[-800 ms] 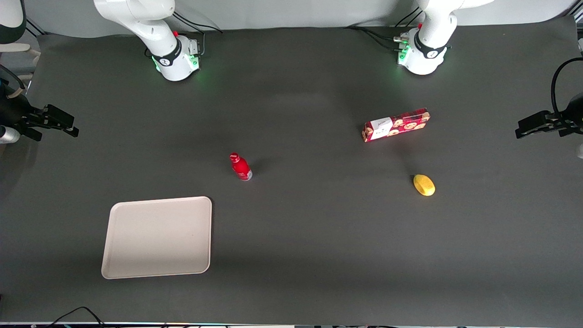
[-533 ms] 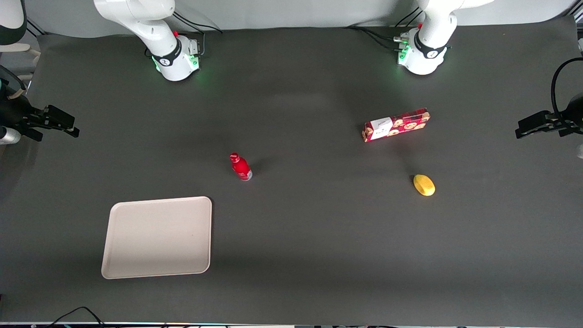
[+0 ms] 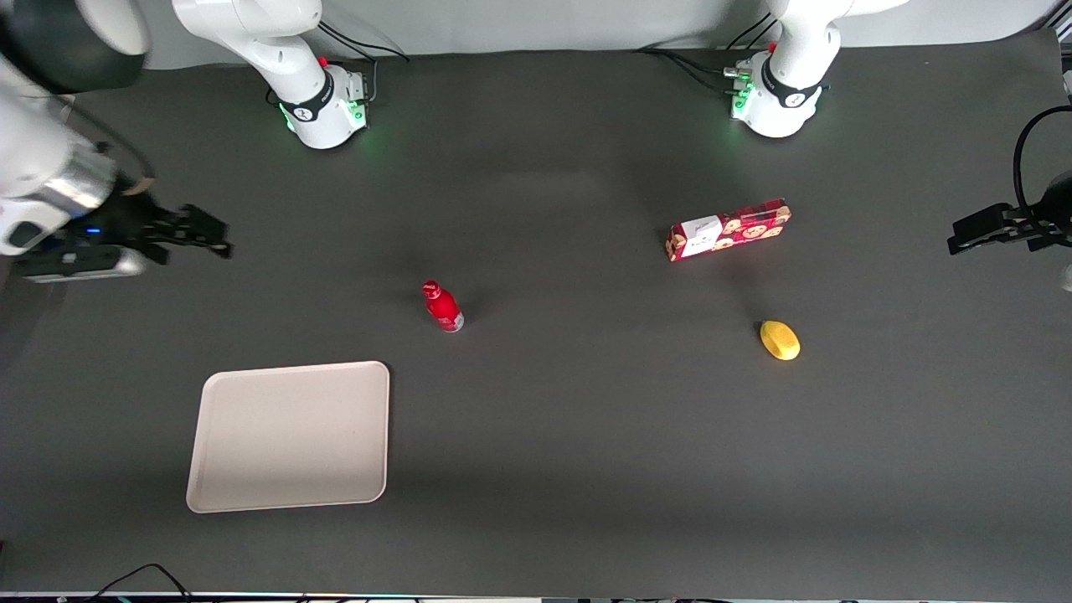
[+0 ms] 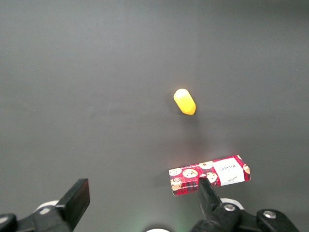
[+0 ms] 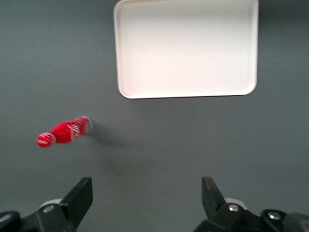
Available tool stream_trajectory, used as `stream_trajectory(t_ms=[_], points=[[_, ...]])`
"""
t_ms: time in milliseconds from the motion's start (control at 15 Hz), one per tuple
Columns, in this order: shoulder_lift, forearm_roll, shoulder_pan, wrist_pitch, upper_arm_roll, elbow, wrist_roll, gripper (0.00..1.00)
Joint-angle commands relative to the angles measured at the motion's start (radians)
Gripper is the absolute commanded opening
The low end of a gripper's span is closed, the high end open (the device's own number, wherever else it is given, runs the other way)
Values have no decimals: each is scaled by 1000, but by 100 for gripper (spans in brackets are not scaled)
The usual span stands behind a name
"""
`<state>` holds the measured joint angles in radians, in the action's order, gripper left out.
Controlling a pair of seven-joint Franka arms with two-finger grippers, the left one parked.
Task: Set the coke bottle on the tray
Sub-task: 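Move the open right gripper toward the red Coca-Cola bottle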
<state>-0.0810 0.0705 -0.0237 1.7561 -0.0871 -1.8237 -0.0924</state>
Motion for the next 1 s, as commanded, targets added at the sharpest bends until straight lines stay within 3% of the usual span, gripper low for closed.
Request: stream_trajectory(t_ms=[0, 267, 600, 933], points=[[26, 5, 4, 75, -172, -28, -211, 100], [29, 5, 2, 160, -304, -124, -352, 100], [85, -7, -8, 344, -362, -226, -443, 100], [220, -181, -47, 453, -402, -218, -663, 100]])
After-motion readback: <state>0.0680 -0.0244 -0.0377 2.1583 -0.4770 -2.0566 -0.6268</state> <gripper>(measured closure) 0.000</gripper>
